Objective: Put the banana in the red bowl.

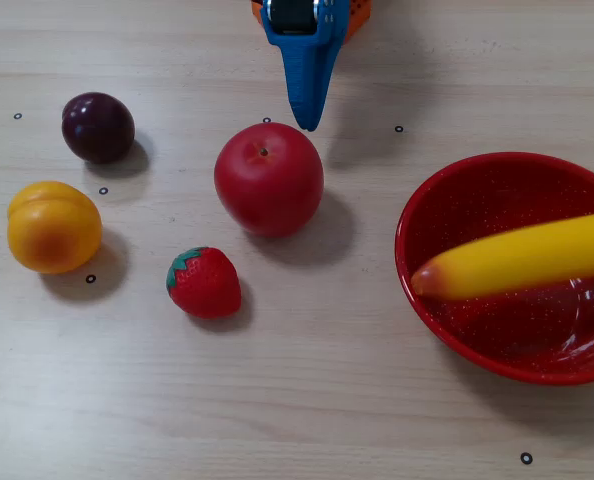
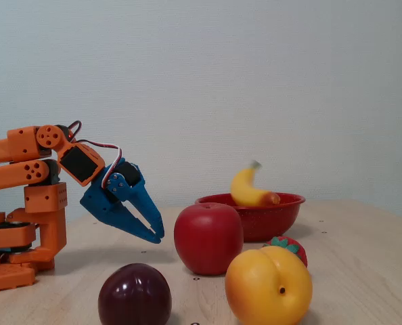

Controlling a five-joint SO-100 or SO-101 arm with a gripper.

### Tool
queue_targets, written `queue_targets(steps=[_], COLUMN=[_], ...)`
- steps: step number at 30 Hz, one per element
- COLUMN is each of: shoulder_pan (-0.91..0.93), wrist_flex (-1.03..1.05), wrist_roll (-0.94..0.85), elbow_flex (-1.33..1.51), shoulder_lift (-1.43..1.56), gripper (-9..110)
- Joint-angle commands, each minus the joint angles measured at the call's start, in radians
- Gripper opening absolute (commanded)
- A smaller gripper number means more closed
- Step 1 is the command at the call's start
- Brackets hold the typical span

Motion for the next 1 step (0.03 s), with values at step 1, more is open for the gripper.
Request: queue_targets(steps=[1], shoulder_pan=[0.015], wrist_flex=[-0.035], wrist_roll=[0.005], elbow_flex=[-0.044], shoulder_lift=[0.009], gripper=[0])
